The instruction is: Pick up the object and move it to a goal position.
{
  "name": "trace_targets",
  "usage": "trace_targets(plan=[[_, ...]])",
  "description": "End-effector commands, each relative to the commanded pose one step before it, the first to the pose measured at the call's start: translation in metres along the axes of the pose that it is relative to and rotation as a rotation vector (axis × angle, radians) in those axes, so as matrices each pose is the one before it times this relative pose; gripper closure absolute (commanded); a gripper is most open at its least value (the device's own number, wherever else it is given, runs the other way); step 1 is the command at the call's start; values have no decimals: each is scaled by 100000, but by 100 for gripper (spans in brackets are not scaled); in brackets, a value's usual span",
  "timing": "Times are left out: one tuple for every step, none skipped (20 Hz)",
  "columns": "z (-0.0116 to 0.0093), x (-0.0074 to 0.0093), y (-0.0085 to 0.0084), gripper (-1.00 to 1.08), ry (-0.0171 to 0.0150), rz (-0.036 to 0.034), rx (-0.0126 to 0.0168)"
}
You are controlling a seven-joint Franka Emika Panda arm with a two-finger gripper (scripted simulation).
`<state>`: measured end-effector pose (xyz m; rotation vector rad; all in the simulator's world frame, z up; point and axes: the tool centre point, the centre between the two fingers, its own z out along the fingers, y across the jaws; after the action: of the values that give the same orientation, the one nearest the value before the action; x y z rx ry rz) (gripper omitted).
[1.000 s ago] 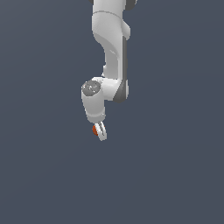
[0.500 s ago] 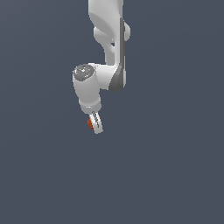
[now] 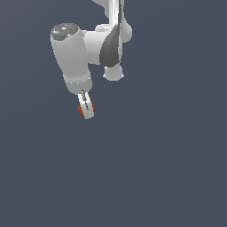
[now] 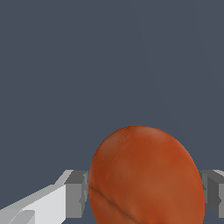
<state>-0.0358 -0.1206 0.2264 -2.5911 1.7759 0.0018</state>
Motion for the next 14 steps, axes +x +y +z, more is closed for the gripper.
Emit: trace_targets(plan=[[-3026, 652, 523, 108, 132, 84, 43], [-1133, 245, 183, 108, 0, 0, 0], [-1122, 243, 179, 108, 0, 0, 0], [-1111, 242, 176, 108, 0, 0, 0], [-1102, 240, 172, 108, 0, 0, 0], [-1093, 239, 168, 108, 0, 0, 0], [-1077, 238, 160, 108, 44, 28, -45], [-1076, 237, 161, 108, 0, 0, 0], [-1067, 237, 157, 108, 0, 0, 0], [-1059, 236, 153, 108, 0, 0, 0], [-1051, 236, 149, 108, 0, 0, 0], [-1043, 236, 145, 108, 0, 0, 0], [-1031, 203, 115, 108, -1, -69, -5], [-1025, 236, 137, 108, 0, 0, 0]])
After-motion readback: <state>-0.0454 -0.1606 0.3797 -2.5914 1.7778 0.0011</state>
